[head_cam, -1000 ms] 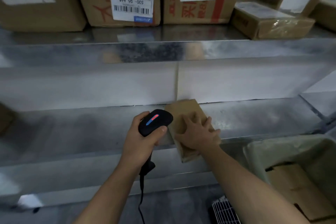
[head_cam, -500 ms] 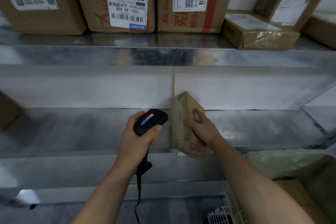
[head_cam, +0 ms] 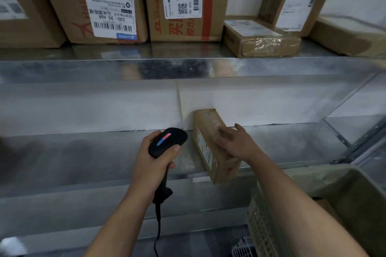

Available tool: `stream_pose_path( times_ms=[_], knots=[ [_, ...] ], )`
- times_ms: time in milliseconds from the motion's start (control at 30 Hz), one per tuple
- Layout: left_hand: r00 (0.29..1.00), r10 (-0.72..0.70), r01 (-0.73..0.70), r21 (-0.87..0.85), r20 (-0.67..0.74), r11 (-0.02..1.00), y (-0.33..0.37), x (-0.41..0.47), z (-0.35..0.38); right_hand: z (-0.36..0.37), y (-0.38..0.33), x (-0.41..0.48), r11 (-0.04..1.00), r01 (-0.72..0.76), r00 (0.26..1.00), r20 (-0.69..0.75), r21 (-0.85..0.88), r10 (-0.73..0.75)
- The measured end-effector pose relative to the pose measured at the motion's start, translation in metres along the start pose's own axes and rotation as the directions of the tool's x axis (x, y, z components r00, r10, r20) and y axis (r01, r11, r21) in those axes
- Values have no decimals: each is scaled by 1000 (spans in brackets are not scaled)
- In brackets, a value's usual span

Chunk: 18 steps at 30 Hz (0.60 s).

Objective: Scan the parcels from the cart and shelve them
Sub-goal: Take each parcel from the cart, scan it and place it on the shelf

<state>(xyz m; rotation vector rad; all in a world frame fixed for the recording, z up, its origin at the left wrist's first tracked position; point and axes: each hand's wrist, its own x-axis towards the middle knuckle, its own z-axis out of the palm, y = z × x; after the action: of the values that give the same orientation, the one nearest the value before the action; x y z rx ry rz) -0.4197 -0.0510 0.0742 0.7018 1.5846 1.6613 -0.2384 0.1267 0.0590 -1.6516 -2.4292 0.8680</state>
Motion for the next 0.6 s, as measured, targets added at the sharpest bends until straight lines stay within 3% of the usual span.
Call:
stream_pose_path(
  times_ms=[133,300,600],
  knots=[
    [1000,-9,9,5,1,1000,-1,2,2,7,-14,-1,986,-95,995,-51,-133,89],
    [1000,-5,5,27,-2,1000,0,2,0,6,-22,-2,952,-125,989,-109,-278,98],
    [1000,8,-7,11,-29,1000,2,-1,-1,-14,-16,11,987,-42,998,47,-155,50]
  ],
)
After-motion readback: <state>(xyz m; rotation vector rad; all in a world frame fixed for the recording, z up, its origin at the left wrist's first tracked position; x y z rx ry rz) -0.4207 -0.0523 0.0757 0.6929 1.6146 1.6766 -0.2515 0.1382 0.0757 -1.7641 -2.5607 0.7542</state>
